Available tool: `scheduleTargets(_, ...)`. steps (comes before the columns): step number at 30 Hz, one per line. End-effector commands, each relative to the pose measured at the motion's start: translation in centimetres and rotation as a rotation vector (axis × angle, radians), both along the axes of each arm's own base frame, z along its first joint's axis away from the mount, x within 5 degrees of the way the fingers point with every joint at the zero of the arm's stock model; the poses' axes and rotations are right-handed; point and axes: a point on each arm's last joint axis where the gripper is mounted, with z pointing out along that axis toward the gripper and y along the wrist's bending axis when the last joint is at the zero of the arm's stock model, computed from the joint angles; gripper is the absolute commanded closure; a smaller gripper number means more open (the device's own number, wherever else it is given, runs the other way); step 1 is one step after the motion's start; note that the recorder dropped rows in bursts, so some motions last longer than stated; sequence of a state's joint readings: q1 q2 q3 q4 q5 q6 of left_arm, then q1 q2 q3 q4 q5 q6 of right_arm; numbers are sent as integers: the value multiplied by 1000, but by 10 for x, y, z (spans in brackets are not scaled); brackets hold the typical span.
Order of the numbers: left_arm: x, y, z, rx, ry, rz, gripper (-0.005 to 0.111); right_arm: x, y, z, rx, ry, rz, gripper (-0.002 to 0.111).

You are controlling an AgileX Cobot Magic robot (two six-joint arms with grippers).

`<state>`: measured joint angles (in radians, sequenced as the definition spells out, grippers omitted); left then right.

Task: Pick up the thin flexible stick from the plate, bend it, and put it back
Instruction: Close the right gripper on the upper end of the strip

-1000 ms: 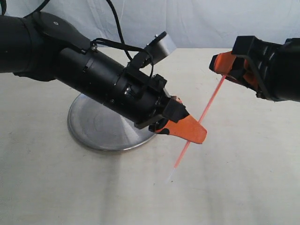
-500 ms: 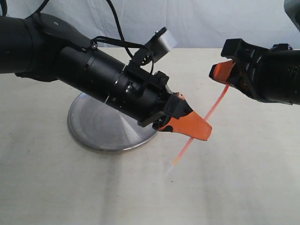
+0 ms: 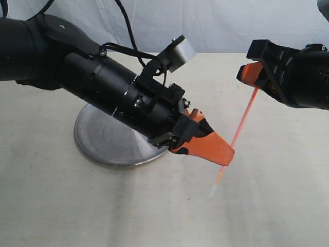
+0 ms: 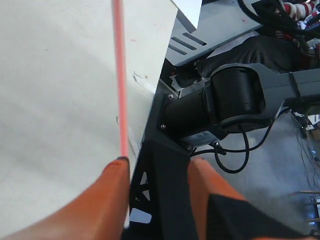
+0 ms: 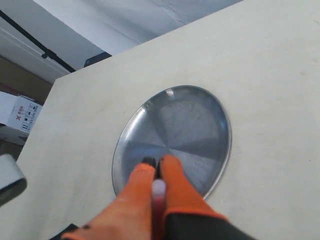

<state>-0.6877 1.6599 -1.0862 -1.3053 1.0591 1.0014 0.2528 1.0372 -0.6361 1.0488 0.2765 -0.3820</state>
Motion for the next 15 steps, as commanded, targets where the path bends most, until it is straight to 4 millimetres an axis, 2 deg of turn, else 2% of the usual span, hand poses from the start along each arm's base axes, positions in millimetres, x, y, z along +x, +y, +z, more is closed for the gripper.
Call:
scheduleTargets(1,-1,0,3,-7,-14,2,61,0,0,-1,4,5,-2,108)
scheduleTargets(8,4,2,-3,50,-86,25,60,-2,1,0,29,15,11,108)
scheduleTargets(12,5,4,-8,105,-131,14,54,-9,-2,11,35,-45,-4,108)
scheduleTargets(15,6,3,-6,85,-114,31,52,-14,-4,21,45,-86,-3,108)
